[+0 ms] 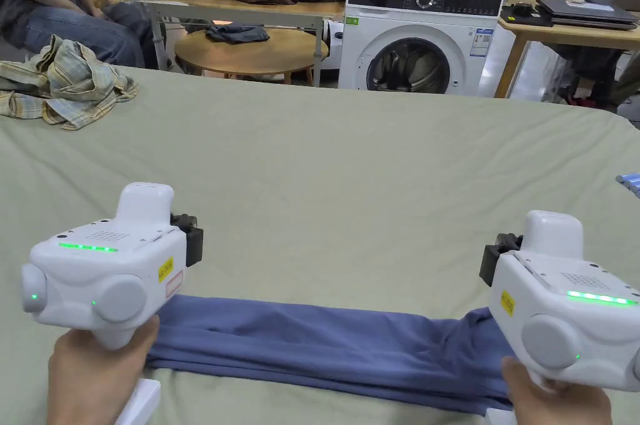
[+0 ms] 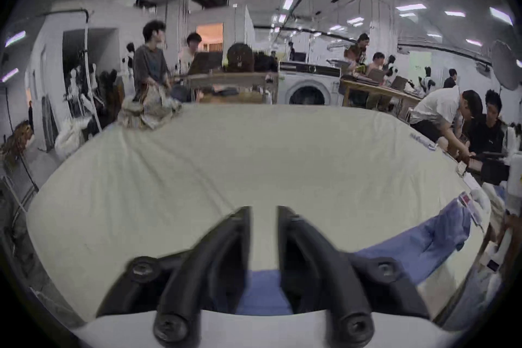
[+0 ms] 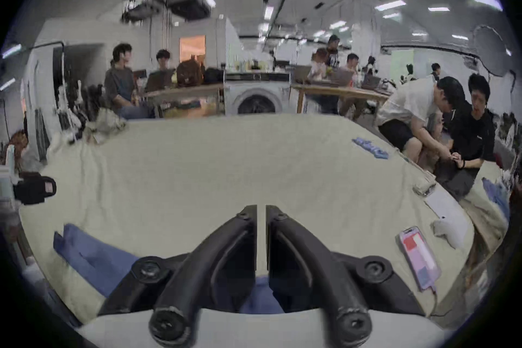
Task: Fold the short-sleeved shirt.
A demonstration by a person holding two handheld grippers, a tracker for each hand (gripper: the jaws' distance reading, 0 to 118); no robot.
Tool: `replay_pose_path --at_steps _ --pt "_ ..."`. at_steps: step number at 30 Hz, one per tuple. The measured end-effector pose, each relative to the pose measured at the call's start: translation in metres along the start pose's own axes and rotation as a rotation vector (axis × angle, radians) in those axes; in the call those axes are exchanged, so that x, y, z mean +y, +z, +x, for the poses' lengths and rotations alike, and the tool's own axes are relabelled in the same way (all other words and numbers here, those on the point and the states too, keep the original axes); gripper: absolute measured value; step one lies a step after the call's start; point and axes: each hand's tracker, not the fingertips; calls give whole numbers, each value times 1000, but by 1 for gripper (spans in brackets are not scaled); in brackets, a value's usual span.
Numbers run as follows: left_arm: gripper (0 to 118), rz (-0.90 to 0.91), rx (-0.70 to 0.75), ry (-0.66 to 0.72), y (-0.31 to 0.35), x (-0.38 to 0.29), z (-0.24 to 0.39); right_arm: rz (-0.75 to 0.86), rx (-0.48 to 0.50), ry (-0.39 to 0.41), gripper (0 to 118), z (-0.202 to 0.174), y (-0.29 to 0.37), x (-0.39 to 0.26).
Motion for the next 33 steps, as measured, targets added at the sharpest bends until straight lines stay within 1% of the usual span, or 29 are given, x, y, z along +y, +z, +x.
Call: replay_pose_path --at_steps 1,3,5,7,9,12,16,17,18,20,21,23,25,26,29,30,31,33 --pt "0 23 34 -4 2 -1 3 11 -5 9 0 -4 0 -2" --pt "0 43 29 -1 6 0 5 28 -1 33 0 -12 -1 -3" --pt "0 32 30 -5 6 1 4 48 24 36 0 -16 -1 -3" --pt "0 6 48 -9 7 0 -3 49 14 52 0 -23 0 -4" --pt "0 -19 66 5 7 -4 -14 66 30 49 0 -26 1 -5" --pt "0 -115 77 39 6 -11 -36 99 20 61 0 -35 0 -11" --pt "0 -279 25 108 -8 -23 -80 80 61 80 0 -46 -7 -14" --pt "5 -305 9 133 -11 -26 -91 72 62 86 0 -49 -9 -15" --pt "18 -343 3 170 -15 -29 -102 65 70 90 0 -51 -12 -16" --pt "50 -377 -61 255 -20 -35 -123 49 82 93 0 -55 -15 -18" --pt "62 -408 -81 303 -25 -39 -134 46 84 94 0 -57 -17 -20" --pt "64 -446 -137 367 -31 -44 -144 44 87 102 0 -60 -19 -22" --pt "64 -494 -200 394 -45 -52 -154 42 95 111 0 -64 -22 -25" --pt "64 -531 -203 401 -51 -56 -156 36 99 117 0 -66 -23 -25" --pt "67 -660 -277 424 -73 -75 -162 20 114 121 0 -69 -26 -27" --pt "70 -662 -318 448 -79 -81 -163 17 117 124 0 -70 -26 -28" --pt "71 -621 -306 444 -72 -80 -160 17 118 128 0 -71 -26 -29" --pt "71 -620 -360 472 -72 -75 -165 12 128 131 0 -72 -26 -29"
